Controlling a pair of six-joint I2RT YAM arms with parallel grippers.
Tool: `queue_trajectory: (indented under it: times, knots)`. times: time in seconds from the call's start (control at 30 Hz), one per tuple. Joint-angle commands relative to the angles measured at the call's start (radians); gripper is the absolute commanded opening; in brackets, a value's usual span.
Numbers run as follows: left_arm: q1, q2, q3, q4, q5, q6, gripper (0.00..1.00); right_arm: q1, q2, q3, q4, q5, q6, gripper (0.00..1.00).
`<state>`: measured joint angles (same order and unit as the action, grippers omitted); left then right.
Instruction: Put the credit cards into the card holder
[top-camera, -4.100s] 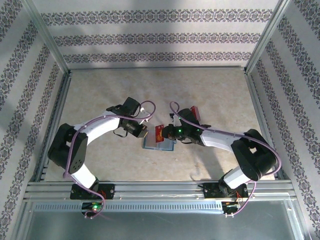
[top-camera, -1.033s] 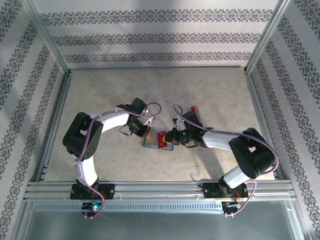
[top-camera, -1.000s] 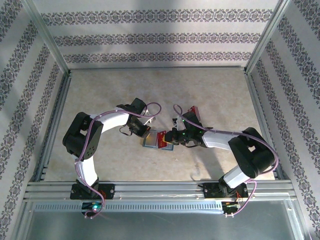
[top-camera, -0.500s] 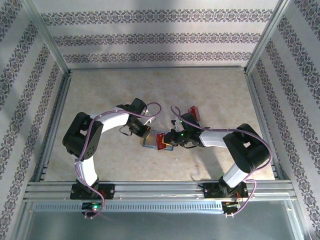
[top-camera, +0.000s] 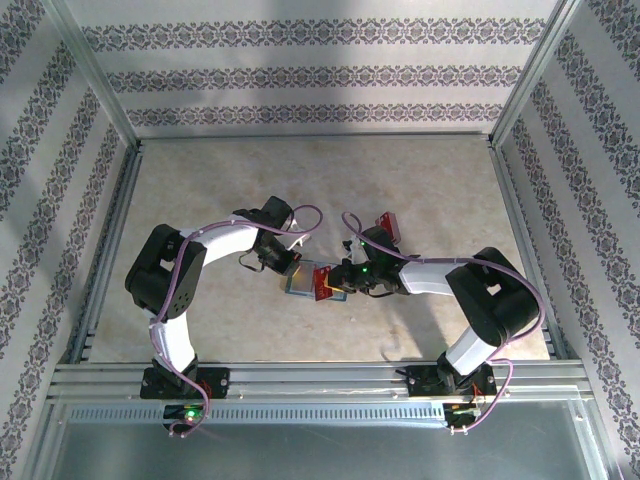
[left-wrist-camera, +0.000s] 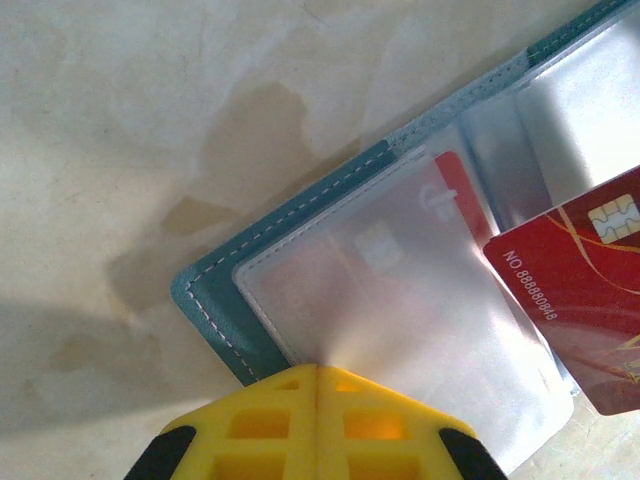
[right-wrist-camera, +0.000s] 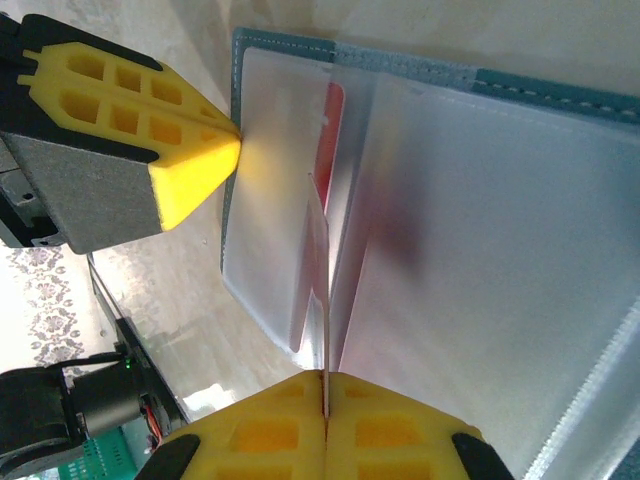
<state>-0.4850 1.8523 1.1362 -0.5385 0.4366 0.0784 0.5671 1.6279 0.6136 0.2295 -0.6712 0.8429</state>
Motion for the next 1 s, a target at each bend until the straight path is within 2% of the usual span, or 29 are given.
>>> queue_trajectory:
  times: [0.0,0.23,0.8,0.97]
  knots:
    - [-0.012,0.017,-0.020,0.000,-0.023,0.018,0.04,0.000,-0.009,-0.020,-0.010,-0.001,0.010,0.00]
    - [-0.012,0.012,-0.022,0.002,-0.025,0.020,0.05,-0.007,-0.027,-0.023,-0.031,0.004,0.005,0.00]
    - [-0.012,-0.004,-0.028,0.002,-0.021,0.015,0.04,-0.003,0.112,0.011,0.071,0.013,0.067,0.00]
    - [-0.012,-0.019,-0.046,0.016,-0.022,0.020,0.04,-0.009,0.108,-0.001,0.070,0.060,0.066,0.00]
